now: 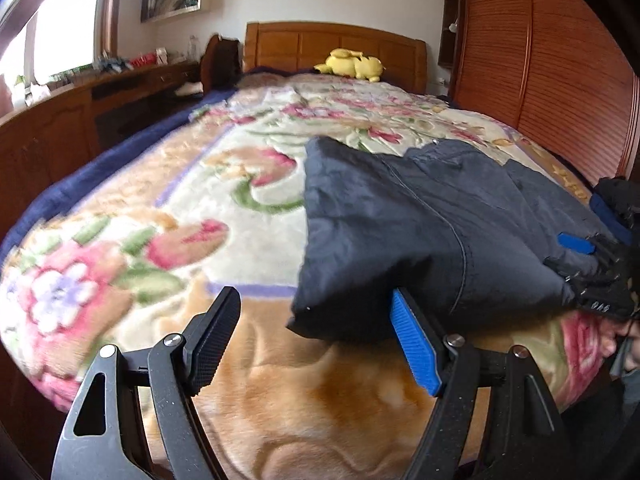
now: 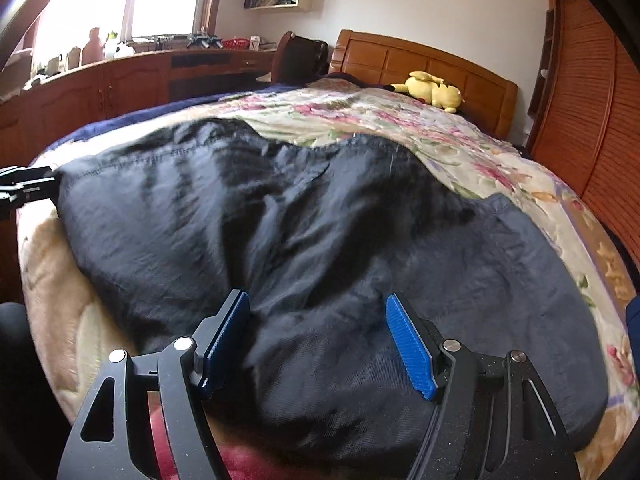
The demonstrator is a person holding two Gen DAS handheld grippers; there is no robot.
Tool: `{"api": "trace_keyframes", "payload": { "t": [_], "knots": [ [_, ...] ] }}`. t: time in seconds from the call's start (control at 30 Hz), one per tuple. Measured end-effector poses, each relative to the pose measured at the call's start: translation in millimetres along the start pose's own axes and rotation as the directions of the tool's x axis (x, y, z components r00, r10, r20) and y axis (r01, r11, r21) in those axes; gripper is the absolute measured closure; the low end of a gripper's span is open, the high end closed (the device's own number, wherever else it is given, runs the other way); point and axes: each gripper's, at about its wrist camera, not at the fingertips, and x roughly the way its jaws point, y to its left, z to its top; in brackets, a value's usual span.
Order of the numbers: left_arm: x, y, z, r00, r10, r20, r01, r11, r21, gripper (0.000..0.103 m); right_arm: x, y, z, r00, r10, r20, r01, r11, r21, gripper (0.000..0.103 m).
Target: Fold large clothes
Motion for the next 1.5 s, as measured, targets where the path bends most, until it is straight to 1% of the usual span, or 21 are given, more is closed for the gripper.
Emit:
{"api": "trace_keyframes", "payload": {
  "t": [0.07, 0.2, 0.27, 0.3, 0.33, 0.37, 0.4, 0.43, 0.5, 0.53, 0.57, 0.67, 0.8, 0.93, 1.03, 1.07, 1.2, 1.33, 1.4, 1.5],
  "knots": [
    [8, -2, -1, 0.999, -0.034, -0.018, 0.034, 0.999, -0.018, 0.026, 2, 3, 0, 1.000, -0.005, -0.003, 0.005, 1.000, -0.009, 0.030],
    [17, 0, -1, 0.996, -0.077, -0.037, 0.074, 0.995, -0.069, 0.026, 2, -2, 2, 1.000, 0.017, -0.007, -0.017, 1.000, 0.001, 0.030],
    [19, 1, 1, 0.993, -0.108, -0.040, 0.104, 0.990, -0.092, 0.030, 4, -4, 3, 1.000, 0.026, -0.011, -0.026, 1.000, 0.008, 0.030],
    [19, 2, 2, 0.990, -0.138, -0.041, 0.134, 0.986, -0.101, 0.042, 3, -5, 3, 0.999, 0.030, -0.012, -0.030, 1.000, 0.010, 0.030],
    [21, 1, 3, 0.984, -0.174, -0.047, 0.168, 0.980, -0.111, 0.057, 4, -7, 2, 0.999, 0.033, -0.013, -0.033, 0.999, 0.011, 0.030],
    [21, -2, 6, 0.978, -0.203, -0.053, 0.196, 0.974, -0.114, 0.064, 5, -9, 3, 0.999, 0.036, -0.013, -0.035, 0.999, 0.013, 0.030],
    [20, -6, 9, 0.979, -0.197, -0.052, 0.191, 0.976, -0.099, 0.079, 5, -10, 2, 0.999, 0.039, -0.014, -0.038, 0.999, 0.016, 0.030],
    [17, -14, 13, 0.983, -0.177, -0.045, 0.174, 0.982, -0.066, 0.086, 6, -11, 2, 0.999, 0.042, -0.015, -0.042, 0.999, 0.019, 0.030],
    [10, -32, 22, 0.993, -0.120, -0.019, 0.121, 0.993, 0.010, 0.090, 6, -14, 2, 0.998, 0.054, -0.019, -0.053, 0.998, 0.030, 0.030],
    [6, -40, 27, 0.995, -0.098, -0.002, 0.098, 0.994, 0.039, 0.091, 6, -16, 3, 0.998, 0.061, -0.023, -0.060, 0.998, 0.036, 0.030],
    [0, -47, 34, 0.996, -0.091, 0.020, 0.090, 0.995, 0.053, 0.092, 4, -20, 4, 0.997, 0.072, -0.025, -0.071, 0.996, 0.051, 0.030],
    [-14, -62, 58, 0.993, -0.100, 0.069, 0.096, 0.993, 0.068, 0.093, -4, -34, 7, 0.997, 0.081, -0.018, -0.079, 0.993, 0.083, 0.030],
    [-26, -94, 86, 0.985, -0.119, 0.121, 0.102, 0.985, 0.137, 0.094, -20, -59, 7, 0.999, 0.043, 0.016, -0.045, 0.992, 0.122, 0.030],
    [-30, -144, 110, 0.975, -0.158, 0.156, 0.119, 0.965, 0.233, 0.095, -36, -91, 3, 0.999, -0.019, 0.039, 0.012, 0.986, 0.168, 0.030],
    [-31, -186, 124, 0.965, -0.202, 0.166, 0.145, 0.941, 0.305, 0.095, -46, -110, -2, 0.997, -0.055, 0.049, 0.044, 0.979, 0.201, 0.030],
    [-31, -205, 128, 0.960, -0.225, 0.164, 0.160, 0.929, 0.335, 0.095, -51, -118, -4, 0.996, -0.069, 0.055, 0.056, 0.975, 0.214, 0.030],
    [-30, -255, 131, 0.948, -0.284, 0.144, 0.203, 0.888, 0.413, 0.095, -72, -151, -18, 0.989, -0.126, 0.073, 0.102, 0.957, 0.272, 0.030],
    [-25, -301, 128, 0.933, -0.347, 0.096, 0.268, 0.846, 0.462, 0.096, -83, -178, -32, 0.978, -0.197, 0.066, 0.165, 0.931, 0.326, 0.030],
    [-26, -324, 124, 0.921, -0.384, 0.063, 0.310, 0.821, 0.481, 0.096, -89, -190, -40, 0.976, -0.211, 0.058, 0.177, 0.917, 0.356, 0.030],
    [-28, -347, 112, 0.906, -0.424, 0.016, 0.360, 0.788, 0.500, 0.096, -95, -201, -50, 0.971, -0.235, 0.047, 0.200, 0.902, 0.384, 0.030]
  ]
}}
